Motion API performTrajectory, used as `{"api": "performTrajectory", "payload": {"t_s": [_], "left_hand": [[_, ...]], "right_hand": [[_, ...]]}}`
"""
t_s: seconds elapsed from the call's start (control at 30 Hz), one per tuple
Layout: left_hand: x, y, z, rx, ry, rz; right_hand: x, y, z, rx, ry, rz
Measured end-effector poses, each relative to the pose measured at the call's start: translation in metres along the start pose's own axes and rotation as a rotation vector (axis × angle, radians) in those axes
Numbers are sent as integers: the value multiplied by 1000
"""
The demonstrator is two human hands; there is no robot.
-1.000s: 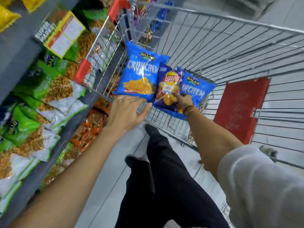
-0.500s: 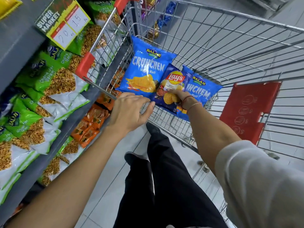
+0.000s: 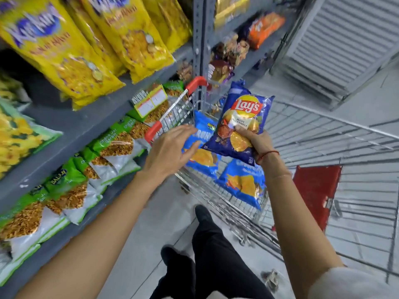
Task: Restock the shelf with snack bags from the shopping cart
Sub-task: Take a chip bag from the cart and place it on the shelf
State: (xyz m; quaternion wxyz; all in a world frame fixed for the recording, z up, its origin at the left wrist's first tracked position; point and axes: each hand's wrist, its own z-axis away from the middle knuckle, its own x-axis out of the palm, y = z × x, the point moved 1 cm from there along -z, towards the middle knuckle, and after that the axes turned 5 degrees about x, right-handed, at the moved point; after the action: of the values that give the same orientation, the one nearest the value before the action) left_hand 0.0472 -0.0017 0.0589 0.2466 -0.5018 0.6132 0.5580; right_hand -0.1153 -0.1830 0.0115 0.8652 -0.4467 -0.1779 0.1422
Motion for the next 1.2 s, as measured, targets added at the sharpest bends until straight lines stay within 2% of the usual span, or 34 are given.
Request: {"api": "performTrajectory", "payload": {"t_s": [0.13, 0.3, 0.5, 0.67, 0.83, 1.03, 1.2], "left_hand": [[-99, 4, -16, 20, 331, -62], [-248, 21, 3, 40, 685, -336], [-390, 27, 68, -138, 970, -663], [-455, 12, 133, -367, 985, -830], [-476, -4, 190, -644, 885, -855], [-472, -18, 229, -787, 808, -799], [-466, -21, 235, -754, 805, -829]], "right_hand": [[62, -89, 44, -260, -159, 20], [154, -188, 120, -512, -378, 27], [265, -259, 212, -672, -711, 13], [350, -280, 271, -761, -939, 14], [438, -271, 305, -695, -1130, 35], [536, -236, 347, -625, -1220, 108], [601, -204, 375, -603, -1281, 231]]}}
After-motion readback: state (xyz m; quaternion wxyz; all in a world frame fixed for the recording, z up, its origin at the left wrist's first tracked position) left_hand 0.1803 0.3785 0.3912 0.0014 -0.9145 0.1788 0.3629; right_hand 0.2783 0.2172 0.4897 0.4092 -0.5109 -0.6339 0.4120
